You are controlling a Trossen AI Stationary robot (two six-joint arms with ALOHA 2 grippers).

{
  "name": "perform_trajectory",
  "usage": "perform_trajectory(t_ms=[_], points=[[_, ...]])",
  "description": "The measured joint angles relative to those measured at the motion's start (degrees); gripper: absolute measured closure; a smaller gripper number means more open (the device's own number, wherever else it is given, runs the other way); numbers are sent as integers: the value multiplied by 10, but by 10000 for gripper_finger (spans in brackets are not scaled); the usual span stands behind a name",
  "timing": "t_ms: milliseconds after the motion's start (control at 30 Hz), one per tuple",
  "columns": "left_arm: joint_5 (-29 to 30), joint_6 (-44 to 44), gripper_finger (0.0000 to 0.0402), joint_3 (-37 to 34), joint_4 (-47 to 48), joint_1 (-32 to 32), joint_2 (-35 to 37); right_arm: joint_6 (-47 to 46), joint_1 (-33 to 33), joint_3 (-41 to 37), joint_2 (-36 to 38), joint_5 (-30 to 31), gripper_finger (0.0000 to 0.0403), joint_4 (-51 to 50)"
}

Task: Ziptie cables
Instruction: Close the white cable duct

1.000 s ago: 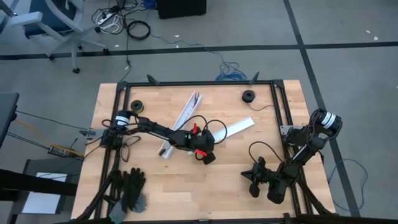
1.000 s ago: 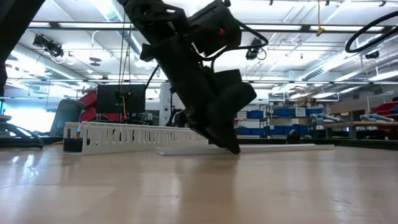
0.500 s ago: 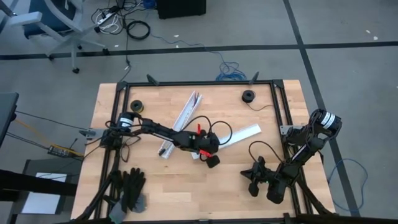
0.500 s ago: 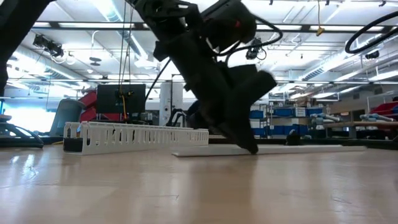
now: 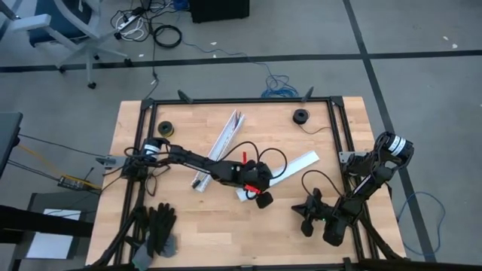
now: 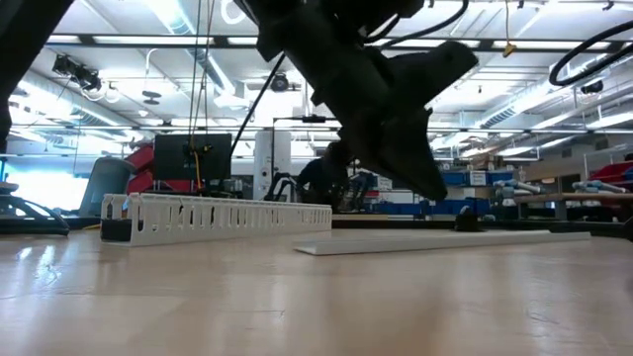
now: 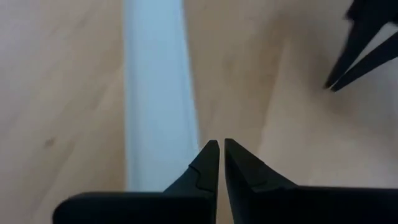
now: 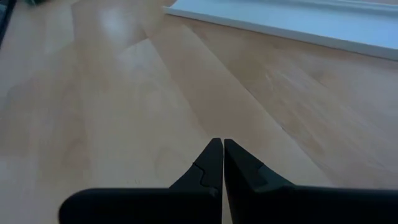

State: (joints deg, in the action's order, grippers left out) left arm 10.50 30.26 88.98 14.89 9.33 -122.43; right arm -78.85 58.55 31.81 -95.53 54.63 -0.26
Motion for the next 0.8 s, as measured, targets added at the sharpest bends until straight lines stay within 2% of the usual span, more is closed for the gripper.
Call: perform_trajectory(t_ms=[233,367,567,733,800], points=[[103,13,401,4,86,3,8,-102,13,0,0,0,402,-78],[145,-10,401,-17,88,3,39,-127,31,0,0,0,402,-85],[129,-62,401,-103,5,-9,112,-143,46,0,0,7,402,-84],[105,-91,401,-221,-86,-24,183,-145,48,0,0,8,402,-80],[70,-99,401,-276,-133,-34,209,-151,48,0,0,9,402,-80]])
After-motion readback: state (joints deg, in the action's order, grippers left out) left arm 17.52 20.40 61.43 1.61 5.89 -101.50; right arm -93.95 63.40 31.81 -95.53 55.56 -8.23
